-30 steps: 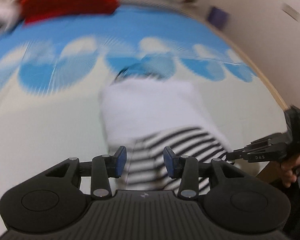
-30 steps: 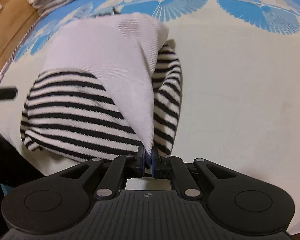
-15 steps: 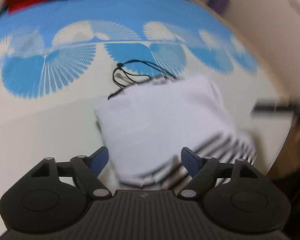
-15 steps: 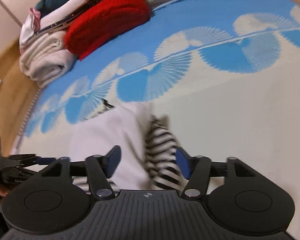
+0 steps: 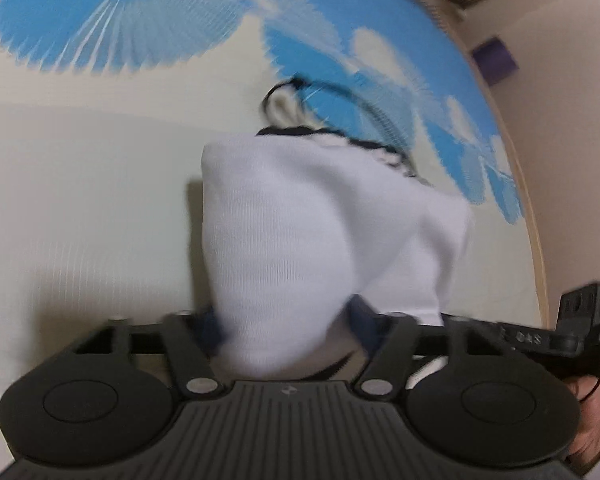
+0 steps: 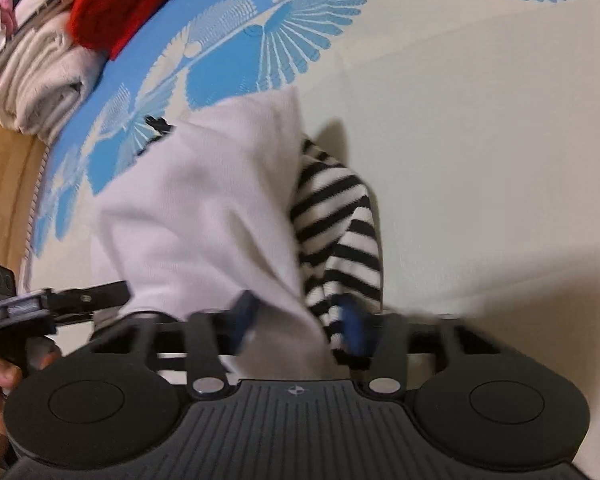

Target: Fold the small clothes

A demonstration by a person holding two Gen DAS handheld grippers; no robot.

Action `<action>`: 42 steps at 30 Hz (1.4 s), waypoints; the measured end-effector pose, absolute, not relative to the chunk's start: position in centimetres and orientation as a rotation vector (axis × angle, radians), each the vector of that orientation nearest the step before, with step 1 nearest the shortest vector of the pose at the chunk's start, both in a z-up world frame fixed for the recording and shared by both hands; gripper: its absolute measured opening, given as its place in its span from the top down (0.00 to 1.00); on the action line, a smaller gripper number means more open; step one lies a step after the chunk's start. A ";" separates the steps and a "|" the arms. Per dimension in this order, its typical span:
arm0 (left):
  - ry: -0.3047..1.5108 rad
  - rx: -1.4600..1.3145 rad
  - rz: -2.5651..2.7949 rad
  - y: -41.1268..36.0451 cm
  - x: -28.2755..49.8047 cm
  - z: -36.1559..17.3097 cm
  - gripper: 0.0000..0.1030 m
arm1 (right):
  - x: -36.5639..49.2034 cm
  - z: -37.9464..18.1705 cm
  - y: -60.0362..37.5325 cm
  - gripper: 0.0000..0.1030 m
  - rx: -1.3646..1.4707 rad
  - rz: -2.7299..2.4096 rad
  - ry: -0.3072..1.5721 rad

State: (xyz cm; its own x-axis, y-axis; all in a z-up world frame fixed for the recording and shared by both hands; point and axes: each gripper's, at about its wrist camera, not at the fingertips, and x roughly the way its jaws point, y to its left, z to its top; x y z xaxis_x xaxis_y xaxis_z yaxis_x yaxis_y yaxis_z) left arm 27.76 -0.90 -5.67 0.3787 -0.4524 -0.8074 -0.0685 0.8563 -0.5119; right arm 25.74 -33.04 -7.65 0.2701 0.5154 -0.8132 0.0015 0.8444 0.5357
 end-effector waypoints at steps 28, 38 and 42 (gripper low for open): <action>1.080 -0.141 -0.163 1.5 24.8 0.4 0.23 | 28.2 -2.8 -26.1 0.82 0.266 0.353 0.975; 0.938 0.099 0.084 -0.3 21.3 3.6 0.08 | 23.3 -1.2 -27.2 0.74 0.001 0.316 0.940; 0.757 0.066 0.076 -0.8 16.4 9.8 0.02 | 19.2 4.6 -28.2 0.50 -0.037 0.284 0.697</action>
State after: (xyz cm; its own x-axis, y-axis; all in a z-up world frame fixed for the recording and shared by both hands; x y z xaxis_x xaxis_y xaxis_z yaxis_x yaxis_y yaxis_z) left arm 16.37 -0.79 9.76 0.7246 0.0930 -0.6828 -0.0452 0.9951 0.0876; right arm 19.21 -28.17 4.62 0.7301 0.2452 -0.6378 -0.2700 0.9610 0.0605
